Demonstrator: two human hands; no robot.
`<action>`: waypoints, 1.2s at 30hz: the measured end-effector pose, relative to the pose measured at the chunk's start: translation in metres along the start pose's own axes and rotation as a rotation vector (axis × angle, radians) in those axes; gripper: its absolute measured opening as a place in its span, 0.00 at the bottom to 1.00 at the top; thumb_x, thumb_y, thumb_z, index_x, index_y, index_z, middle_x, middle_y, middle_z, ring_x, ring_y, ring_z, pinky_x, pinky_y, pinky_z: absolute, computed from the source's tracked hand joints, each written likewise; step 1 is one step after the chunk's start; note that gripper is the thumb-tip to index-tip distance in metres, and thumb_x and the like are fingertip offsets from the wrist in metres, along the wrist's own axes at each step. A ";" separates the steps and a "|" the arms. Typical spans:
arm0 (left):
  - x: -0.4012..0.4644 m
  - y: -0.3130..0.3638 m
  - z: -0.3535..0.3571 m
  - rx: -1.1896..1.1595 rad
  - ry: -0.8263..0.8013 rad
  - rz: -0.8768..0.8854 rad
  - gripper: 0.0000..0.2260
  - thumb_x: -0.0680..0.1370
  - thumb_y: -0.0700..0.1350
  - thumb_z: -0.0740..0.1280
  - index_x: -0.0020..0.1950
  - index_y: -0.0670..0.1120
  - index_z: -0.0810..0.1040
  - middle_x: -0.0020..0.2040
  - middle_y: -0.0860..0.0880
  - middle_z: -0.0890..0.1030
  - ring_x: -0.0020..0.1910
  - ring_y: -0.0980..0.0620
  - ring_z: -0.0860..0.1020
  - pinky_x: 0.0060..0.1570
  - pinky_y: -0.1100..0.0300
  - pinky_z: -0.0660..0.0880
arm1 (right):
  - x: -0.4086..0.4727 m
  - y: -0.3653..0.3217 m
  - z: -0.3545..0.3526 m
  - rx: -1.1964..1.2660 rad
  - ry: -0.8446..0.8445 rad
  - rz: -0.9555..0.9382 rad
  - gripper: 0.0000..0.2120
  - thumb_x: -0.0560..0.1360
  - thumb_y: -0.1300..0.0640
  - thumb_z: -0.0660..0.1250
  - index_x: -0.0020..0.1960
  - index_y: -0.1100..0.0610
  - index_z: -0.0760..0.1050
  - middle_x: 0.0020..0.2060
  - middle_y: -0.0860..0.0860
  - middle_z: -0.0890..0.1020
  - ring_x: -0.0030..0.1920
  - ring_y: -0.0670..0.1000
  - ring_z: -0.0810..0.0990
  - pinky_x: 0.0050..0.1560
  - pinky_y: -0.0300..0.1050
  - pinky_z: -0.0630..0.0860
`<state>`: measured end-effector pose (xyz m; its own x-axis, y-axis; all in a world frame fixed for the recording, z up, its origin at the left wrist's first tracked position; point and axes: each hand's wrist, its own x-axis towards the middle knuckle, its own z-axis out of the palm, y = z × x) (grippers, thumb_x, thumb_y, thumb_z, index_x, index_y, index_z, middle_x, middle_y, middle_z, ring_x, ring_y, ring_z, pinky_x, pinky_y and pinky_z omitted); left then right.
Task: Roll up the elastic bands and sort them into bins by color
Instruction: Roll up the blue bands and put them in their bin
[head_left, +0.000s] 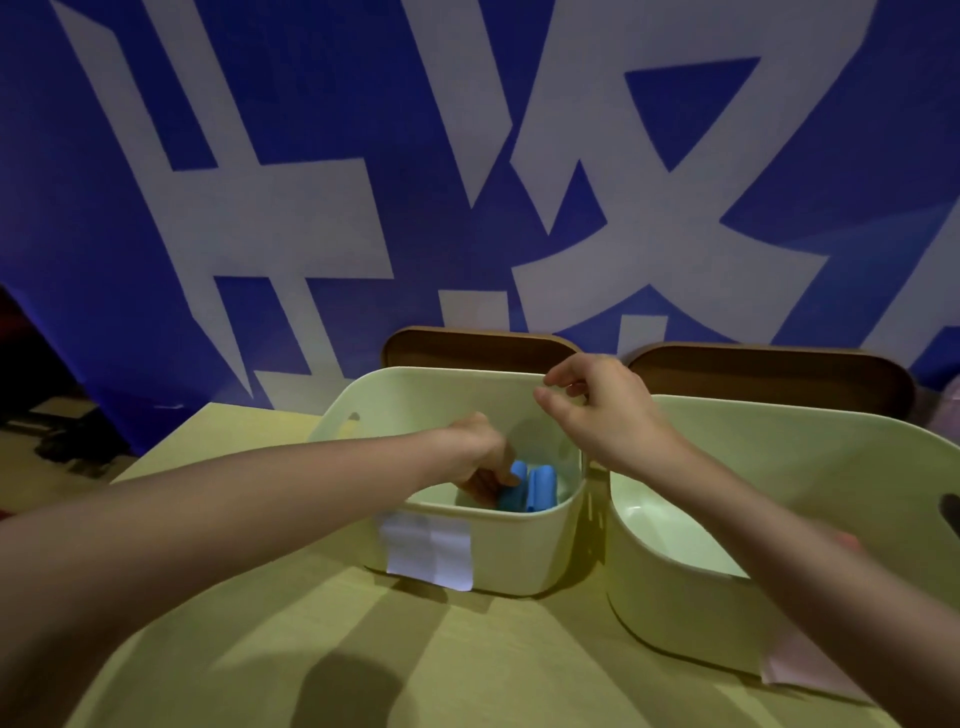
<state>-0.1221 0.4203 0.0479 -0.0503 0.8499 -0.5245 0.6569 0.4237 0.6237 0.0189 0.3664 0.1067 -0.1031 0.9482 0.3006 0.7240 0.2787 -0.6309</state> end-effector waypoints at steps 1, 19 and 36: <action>0.002 -0.001 0.001 0.005 -0.004 0.000 0.07 0.73 0.29 0.68 0.37 0.34 0.73 0.30 0.39 0.77 0.29 0.45 0.77 0.43 0.48 0.78 | 0.000 0.000 0.000 0.005 -0.001 0.000 0.16 0.78 0.50 0.66 0.62 0.58 0.76 0.55 0.52 0.80 0.56 0.49 0.77 0.54 0.45 0.76; -0.062 0.023 -0.041 0.173 0.102 0.150 0.15 0.78 0.49 0.67 0.58 0.39 0.72 0.44 0.45 0.80 0.42 0.49 0.79 0.45 0.55 0.73 | -0.037 -0.043 -0.051 0.082 0.023 -0.001 0.13 0.78 0.54 0.66 0.57 0.62 0.79 0.51 0.56 0.83 0.52 0.52 0.80 0.57 0.52 0.77; -0.237 -0.046 0.036 0.143 0.395 0.747 0.05 0.75 0.41 0.69 0.50 0.44 0.81 0.46 0.48 0.82 0.46 0.52 0.79 0.51 0.58 0.77 | -0.232 0.015 -0.113 -0.032 0.031 -0.082 0.13 0.78 0.53 0.66 0.56 0.62 0.77 0.53 0.57 0.79 0.49 0.52 0.80 0.49 0.43 0.75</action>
<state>-0.1132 0.1885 0.1227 0.1926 0.9485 0.2514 0.7095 -0.3116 0.6320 0.1308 0.1335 0.1082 -0.1424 0.9171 0.3724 0.7357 0.3498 -0.5800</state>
